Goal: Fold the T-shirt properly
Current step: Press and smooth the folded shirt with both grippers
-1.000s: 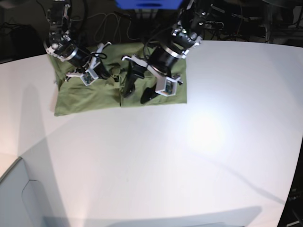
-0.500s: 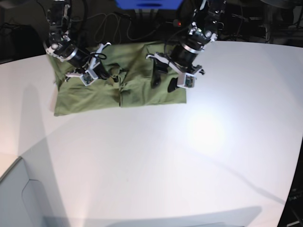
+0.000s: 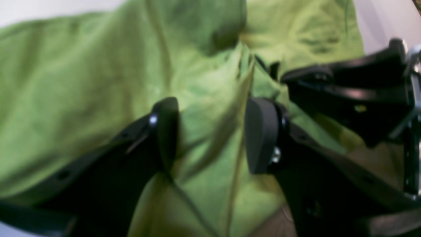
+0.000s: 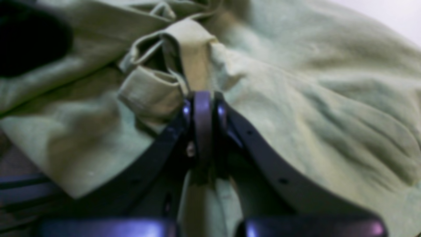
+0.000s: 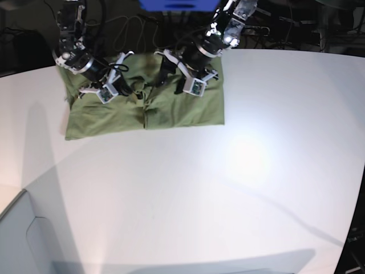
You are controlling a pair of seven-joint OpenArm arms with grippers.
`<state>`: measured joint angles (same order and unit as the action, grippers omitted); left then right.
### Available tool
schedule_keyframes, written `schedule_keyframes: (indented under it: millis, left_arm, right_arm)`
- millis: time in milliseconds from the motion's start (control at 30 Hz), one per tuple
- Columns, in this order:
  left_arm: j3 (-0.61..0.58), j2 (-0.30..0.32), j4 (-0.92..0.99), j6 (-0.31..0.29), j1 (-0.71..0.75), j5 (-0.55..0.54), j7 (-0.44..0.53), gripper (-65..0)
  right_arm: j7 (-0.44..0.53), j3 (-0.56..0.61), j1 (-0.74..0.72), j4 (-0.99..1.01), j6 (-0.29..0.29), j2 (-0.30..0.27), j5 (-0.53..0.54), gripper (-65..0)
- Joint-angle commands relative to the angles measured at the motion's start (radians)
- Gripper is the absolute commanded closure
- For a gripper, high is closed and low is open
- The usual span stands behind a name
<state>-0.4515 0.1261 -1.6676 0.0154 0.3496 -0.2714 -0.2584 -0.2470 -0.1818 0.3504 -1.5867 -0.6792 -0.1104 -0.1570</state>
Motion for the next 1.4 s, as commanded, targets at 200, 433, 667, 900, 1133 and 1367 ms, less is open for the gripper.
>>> schedule_keyframes:
  millis: [200, 433, 667, 900, 1133, 1367]
  left_arm:
    - [-0.143, 0.031, -0.047, -0.01, -0.05, -0.004, 0.017, -30.9]
    - [-0.14, 0.06, -0.19, -0.015, -0.031, -0.006, 0.015, -30.9]
    - [-0.125, 0.122, -0.322, -0.007, -0.022, -0.006, 0.014, -30.9]
    - [-0.011, 0.129, -0.162, -0.009, -0.004, -0.006, 0.014, -30.9]
    - [-0.062, 0.102, -0.047, -0.015, -0.034, -0.004, 0.014, -30.9]
    - [-0.25, 0.086, 0.071, -0.009, -0.154, -0.004, 0.012, -30.9]
  right_arm:
    - [-0.024, -0.002, 0.008, -0.01, -0.019, -0.004, -0.017, -0.1]
    - [-0.024, -0.006, 0.008, -0.01, -0.019, -0.004, -0.017, -0.1]
    - [-0.024, -0.009, 0.005, -0.011, -0.019, -0.008, -0.017, -0.1]
    - [-0.024, -0.009, 0.003, -0.013, -0.019, -0.008, -0.017, -0.1]
    - [-0.024, -0.009, 0.002, -0.013, -0.019, -0.005, -0.017, -0.1]
    - [-0.024, -0.009, 0.006, -0.013, -0.019, -0.005, -0.017, -0.1]
